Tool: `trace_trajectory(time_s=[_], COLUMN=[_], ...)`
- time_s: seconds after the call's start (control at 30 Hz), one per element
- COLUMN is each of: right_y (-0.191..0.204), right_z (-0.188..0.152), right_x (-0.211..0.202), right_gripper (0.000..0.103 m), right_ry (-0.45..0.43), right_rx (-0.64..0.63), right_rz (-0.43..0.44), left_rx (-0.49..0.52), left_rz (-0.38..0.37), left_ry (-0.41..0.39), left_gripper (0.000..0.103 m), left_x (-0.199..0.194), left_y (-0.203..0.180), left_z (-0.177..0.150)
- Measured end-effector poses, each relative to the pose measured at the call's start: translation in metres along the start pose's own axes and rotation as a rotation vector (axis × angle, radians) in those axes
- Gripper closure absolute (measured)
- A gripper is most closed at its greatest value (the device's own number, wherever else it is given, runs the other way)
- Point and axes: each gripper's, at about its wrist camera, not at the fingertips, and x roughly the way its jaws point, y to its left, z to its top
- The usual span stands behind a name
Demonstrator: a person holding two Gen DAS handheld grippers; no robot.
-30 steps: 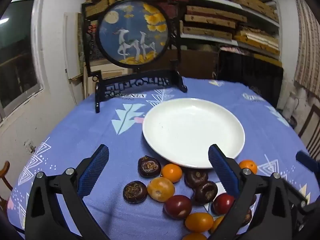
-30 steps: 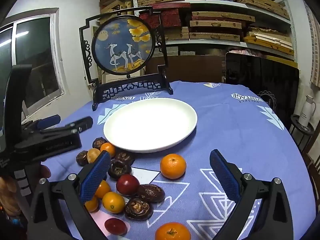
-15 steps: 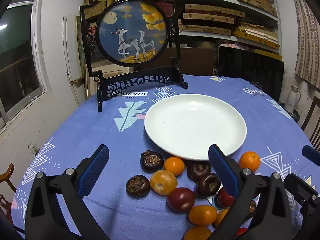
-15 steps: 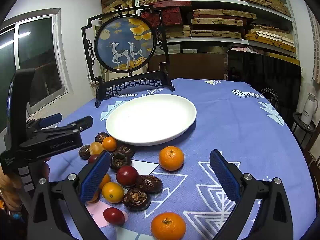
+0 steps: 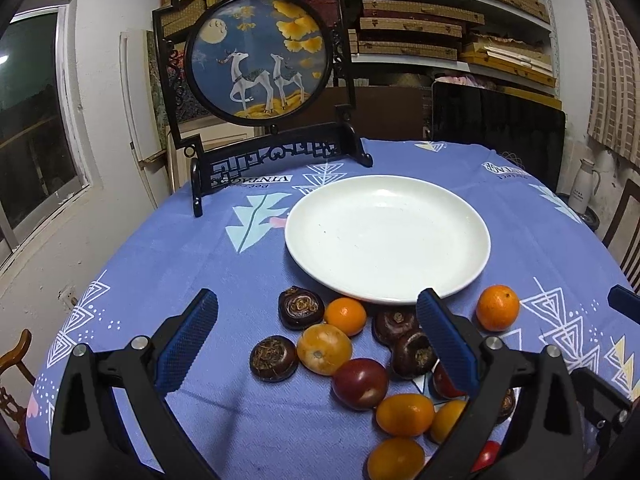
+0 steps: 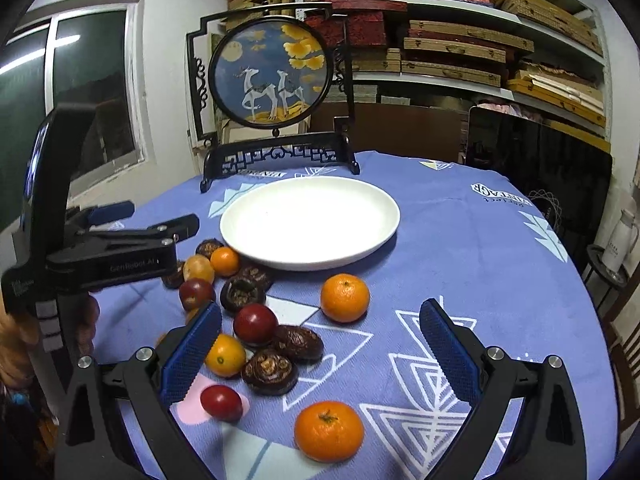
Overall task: Organize fruits
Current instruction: 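Move both tools toward the fruit pile in front of the plate, then grasp a tangerine with the right tool while the left tool grasps an orange tomato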
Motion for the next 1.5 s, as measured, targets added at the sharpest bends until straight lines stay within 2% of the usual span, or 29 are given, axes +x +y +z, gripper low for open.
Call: trace_trajectory(time_s=[0.17,0.27,0.4,0.53,0.7,0.77,0.8,1.0,1.07,1.17,1.2,1.23,1.27,1.3,1.33,1.5], right_y=[0.001,-0.003,-0.008,-0.009,-0.009,-0.009,-0.010,-0.010,-0.013,-0.014,-0.014,-0.014,-0.015,-0.015,-0.015,-0.019], right_z=[-0.014,-0.025,-0.038,-0.040,-0.046,-0.048,-0.050,-0.052,-0.052,-0.052,-0.052,-0.052,-0.051,-0.051,-0.050,-0.041], right_x=[-0.005,-0.008,-0.008,-0.002,0.015,0.024,0.029,0.025,0.024,0.023,0.023,0.023,0.024,0.024,0.024,0.019], right_gripper=[0.003,0.003,0.003,0.004,0.022,0.041,0.059,0.059,0.059,0.059,0.059,0.059,0.059,0.059,0.059,0.059], right_ry=[0.081,0.144,0.193,0.221,0.307,0.341,0.368,0.353,0.351,0.352,0.354,0.355,0.354,0.354,0.353,0.340], right_rx=[-0.108,-0.149,-0.142,-0.111,-0.095,-0.092,-0.087,-0.085,-0.081,-0.077,-0.077,-0.075,-0.069,-0.065,-0.063,-0.047], right_rz=[-0.018,0.001,0.035,0.084,0.131,0.140,0.152,0.162,0.158,0.158,0.158,0.160,0.163,0.163,0.163,0.189], left_rx=[0.048,0.074,0.127,0.180,0.251,0.275,0.295,0.329,0.318,0.296,0.294,0.295,0.297,0.285,0.266,0.256], left_rz=[-0.012,-0.022,-0.048,-0.108,-0.189,-0.208,-0.206,-0.237,-0.239,-0.251,-0.254,-0.263,-0.280,-0.328,-0.350,-0.370], left_ry=[0.005,0.013,0.032,0.054,0.100,0.118,0.122,0.185,0.230,0.240,0.242,0.249,0.271,0.320,0.324,0.309], left_gripper=[0.005,0.005,0.005,0.005,0.005,0.005,0.005,0.005,0.005,0.006,0.008,0.026,0.050,0.060,0.068,0.068], left_x=[-0.009,-0.014,-0.019,-0.026,-0.035,-0.036,-0.034,-0.014,-0.004,0.003,0.004,0.005,0.007,0.012,0.011,0.000], left_y=[0.006,0.012,0.011,0.007,0.003,-0.001,-0.005,-0.023,-0.026,-0.026,-0.026,-0.027,-0.028,-0.027,-0.025,-0.018], left_z=[-0.010,-0.018,-0.031,-0.046,-0.070,-0.077,-0.080,-0.084,-0.082,-0.076,-0.075,-0.075,-0.076,-0.077,-0.076,-0.068])
